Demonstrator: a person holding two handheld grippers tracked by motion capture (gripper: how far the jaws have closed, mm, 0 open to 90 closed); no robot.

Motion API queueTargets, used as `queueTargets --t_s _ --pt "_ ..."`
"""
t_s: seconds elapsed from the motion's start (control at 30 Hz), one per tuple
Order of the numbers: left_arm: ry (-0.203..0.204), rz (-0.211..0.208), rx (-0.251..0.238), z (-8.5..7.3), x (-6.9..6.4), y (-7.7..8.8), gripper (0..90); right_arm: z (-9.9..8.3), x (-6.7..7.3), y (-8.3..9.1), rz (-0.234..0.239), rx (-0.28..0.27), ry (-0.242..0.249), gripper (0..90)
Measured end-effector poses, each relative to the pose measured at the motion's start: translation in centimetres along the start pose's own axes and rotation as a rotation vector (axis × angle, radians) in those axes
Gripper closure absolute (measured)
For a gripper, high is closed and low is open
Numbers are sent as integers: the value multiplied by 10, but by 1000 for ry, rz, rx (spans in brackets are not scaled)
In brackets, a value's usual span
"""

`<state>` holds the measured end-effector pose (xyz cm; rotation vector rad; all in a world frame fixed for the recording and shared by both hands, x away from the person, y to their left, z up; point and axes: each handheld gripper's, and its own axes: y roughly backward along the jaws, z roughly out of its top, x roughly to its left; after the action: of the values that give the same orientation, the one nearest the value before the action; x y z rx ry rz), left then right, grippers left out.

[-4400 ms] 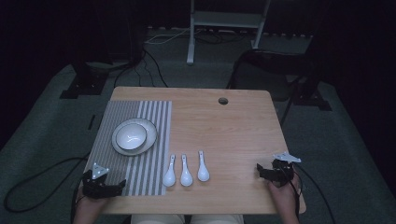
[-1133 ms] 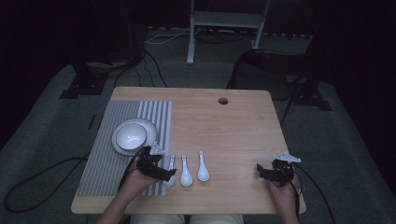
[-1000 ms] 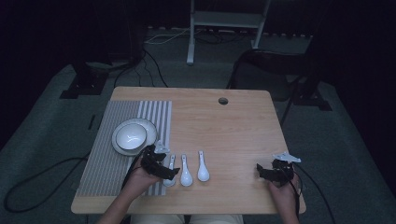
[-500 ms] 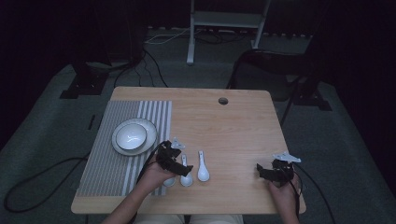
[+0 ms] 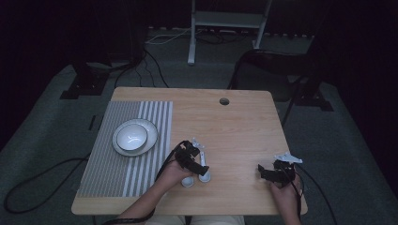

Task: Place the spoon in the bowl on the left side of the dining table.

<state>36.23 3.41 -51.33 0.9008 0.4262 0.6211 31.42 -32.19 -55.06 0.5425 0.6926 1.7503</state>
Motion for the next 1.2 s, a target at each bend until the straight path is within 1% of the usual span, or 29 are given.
queueTargets --t_s 0.1,0.13,0.17,0.2,0.23,0.27,0.3,0.33,0.43,0.47,0.53,0.57,0.6,0.63,0.67,0.7,0.73,0.77,0.8,0.87,0.9,0.93,0.97,1.0,1.07,1.17,1.2 --pt "8 -12 2 2 -2 -4 22 0 0 0 0 0 0 123" --pt "3 -8 16 3 -3 -7 22 0 0 0 1 -1 0 123" --pt "9 -15 24 4 -4 -12 21 0 0 0 0 0 0 124" --pt "11 -11 36 5 -5 -14 21 0 0 0 0 0 0 124" --pt "11 -11 36 5 -5 -14 22 0 0 0 0 0 0 124" --pt "9 -13 52 6 -6 -19 21 0 0 0 0 0 0 124" --pt "9 -13 52 6 -6 -19 22 0 0 0 0 0 0 124" --pt "-1 6 59 7 -7 -22 25 0 0 0 0 0 -1 123" --pt "-5 4 69 9 -7 -22 69 0 0 0 0 -1 -1 124" --pt "-24 19 66 10 -10 -21 120 0 0 0 0 0 -1 124" --pt "-42 12 61 10 -14 -20 199 0 0 0 0 0 0 124" --pt "-42 12 61 10 -14 -20 264 0 0 0 -1 0 0 124" --pt "-53 5 55 10 -16 -18 333 0 0 0 0 0 0 124" --pt "-53 5 55 10 -16 -18 379 0 0 0 0 0 0 124" --pt "-69 4 53 11 -18 -18 420 0 0 0 -1 0 0 124" --pt "-69 4 53 11 -18 -18 458 0 0 0 -1 0 0 124" --pt "-89 -8 57 12 -21 -19 497 0 0 0 -1 0 0 124" --pt "-89 -8 57 12 -21 -19 560 0 0 0 -1 0 0 124" --pt "-112 -11 60 14 -24 -20 613 0 0 0 -1 0 0 124" --pt "-142 -20 67 17 -28 -21 718 0 0 0 -1 0 -1 124" --pt "-142 -20 67 17 -28 -21 725 0 0 0 -1 -1 0 124" --pt "-172 -11 80 20 -32 -23 734 0 0 0 -1 0 -1 125" --pt "-172 -11 80 20 -32 -23 736 0 0 0 -1 0 -1 125" --pt "-184 -23 86 22 -34 -24 736 0 0 0 -1 -1 -1 125" --pt "-207 -23 94 25 -39 -26 739 0 0 0 -1 -1 -2 125" --pt "-212 -25 95 26 -40 -26 740 0 0 0 -1 -1 -2 125" --pt "-204 -27 84 26 -39 -26 740 0 0 0 -1 -1 -2 125"
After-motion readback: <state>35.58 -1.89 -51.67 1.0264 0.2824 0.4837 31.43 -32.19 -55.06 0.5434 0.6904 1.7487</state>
